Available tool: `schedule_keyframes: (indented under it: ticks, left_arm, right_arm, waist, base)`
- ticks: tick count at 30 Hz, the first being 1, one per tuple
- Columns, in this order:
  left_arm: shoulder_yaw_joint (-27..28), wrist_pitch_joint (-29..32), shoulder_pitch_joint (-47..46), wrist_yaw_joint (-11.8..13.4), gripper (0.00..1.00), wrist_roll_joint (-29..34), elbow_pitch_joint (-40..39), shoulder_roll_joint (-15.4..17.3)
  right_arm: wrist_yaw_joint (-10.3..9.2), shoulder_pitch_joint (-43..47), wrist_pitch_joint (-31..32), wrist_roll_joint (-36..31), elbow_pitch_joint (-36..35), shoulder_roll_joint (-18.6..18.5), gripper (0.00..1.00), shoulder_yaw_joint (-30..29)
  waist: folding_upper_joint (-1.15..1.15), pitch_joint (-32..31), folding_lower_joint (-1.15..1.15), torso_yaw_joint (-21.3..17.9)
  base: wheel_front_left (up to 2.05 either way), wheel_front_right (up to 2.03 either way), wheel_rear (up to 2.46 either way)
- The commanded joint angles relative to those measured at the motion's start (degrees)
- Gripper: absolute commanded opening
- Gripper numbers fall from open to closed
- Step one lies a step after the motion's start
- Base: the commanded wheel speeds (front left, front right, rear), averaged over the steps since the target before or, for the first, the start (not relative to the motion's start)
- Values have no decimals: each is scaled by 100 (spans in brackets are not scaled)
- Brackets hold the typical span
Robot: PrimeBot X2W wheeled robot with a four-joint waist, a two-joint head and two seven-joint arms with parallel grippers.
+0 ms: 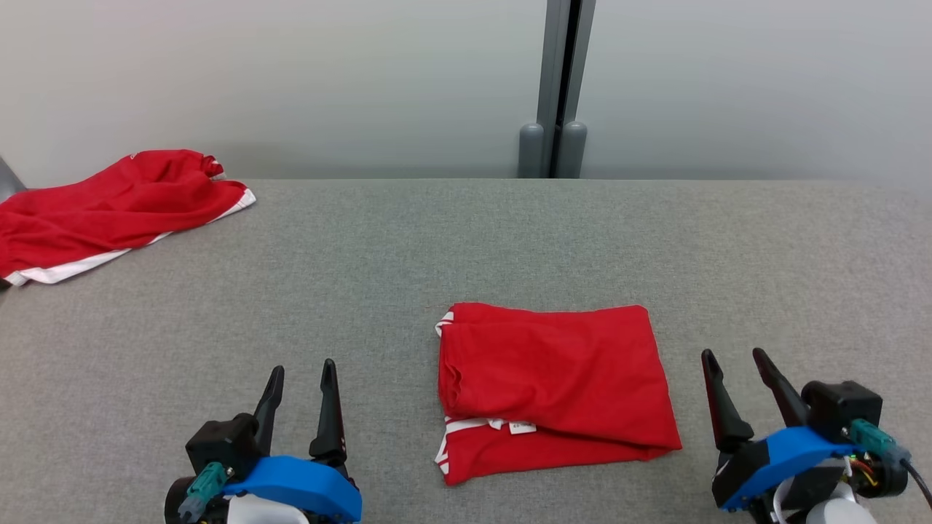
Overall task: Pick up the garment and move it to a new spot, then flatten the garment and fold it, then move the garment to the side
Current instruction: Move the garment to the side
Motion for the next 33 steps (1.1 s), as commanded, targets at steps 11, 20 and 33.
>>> schedule_keyframes:
  ticks: [11,20,33]
  left_arm:
    - [27,24,-234,18,100,-23,-105,16]
    - [110,-1,-337,32,100,-43,-185,-22]
    - [206,-19,-324,-32,100,74,-185,-104]
  right_arm:
    - [1,-856,1515,-244,-39,-233,100,-332]
    - [1,-973,2358,128,383,-524,100,-247]
    - [1,-937,2587,525,861,-645,31,118]
  waist:
    - [0,268,0,383]
    - [0,690,0,838]
    - [0,958,0,1062]
  base:
    - [0,0,0]
    - [0,0,0]
    - [0,0,0]
